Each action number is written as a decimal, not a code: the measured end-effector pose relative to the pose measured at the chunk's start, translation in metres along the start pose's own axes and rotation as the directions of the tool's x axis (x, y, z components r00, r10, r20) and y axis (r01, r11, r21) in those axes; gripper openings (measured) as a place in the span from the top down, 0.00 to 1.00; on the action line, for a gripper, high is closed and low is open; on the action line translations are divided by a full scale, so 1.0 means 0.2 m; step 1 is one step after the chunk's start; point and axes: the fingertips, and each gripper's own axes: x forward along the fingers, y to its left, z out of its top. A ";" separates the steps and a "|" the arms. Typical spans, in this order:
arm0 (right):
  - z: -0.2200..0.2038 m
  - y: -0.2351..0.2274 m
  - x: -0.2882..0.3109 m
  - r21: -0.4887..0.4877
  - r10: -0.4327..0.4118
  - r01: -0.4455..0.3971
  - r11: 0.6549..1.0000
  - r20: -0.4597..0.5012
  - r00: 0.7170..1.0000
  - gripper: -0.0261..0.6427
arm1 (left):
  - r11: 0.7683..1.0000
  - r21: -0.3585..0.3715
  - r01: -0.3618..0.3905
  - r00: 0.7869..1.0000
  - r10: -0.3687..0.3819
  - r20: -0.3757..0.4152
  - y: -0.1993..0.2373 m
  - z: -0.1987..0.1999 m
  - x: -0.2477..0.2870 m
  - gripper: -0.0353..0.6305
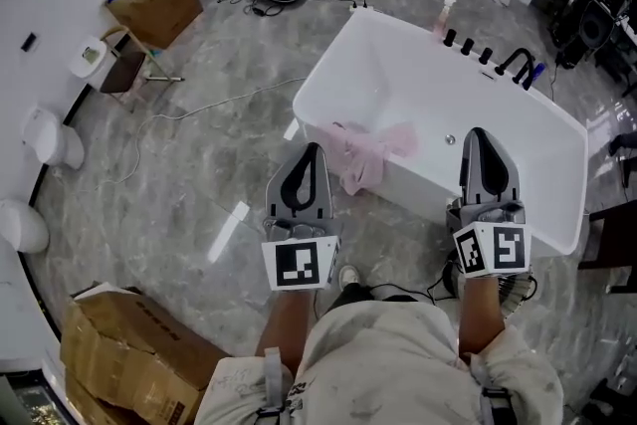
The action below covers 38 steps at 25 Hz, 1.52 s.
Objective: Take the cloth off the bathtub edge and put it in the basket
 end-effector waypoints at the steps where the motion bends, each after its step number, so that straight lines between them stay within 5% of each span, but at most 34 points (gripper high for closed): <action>1: 0.00 0.01 0.02 -0.008 -0.003 0.003 1.000 -0.002 1.000 0.98 | 1.000 -0.006 0.003 1.000 -0.003 0.002 0.03 -0.01 0.02 0.94; 6: -0.02 0.07 0.12 -0.043 -0.003 0.002 0.999 -0.016 1.000 0.98 | 0.999 -0.050 0.005 1.000 -0.004 0.013 0.13 -0.05 0.10 0.94; 15: -0.12 -0.05 0.26 -0.029 -0.024 0.023 0.999 -0.007 1.000 0.98 | 1.000 -0.015 0.025 1.000 -0.025 -0.009 0.10 -0.13 0.31 0.94; 38: -0.52 -1.13 0.90 0.166 -0.028 0.027 0.986 0.001 1.000 0.98 | 0.992 0.114 0.057 0.994 -0.046 -0.100 -0.51 -0.27 1.44 0.94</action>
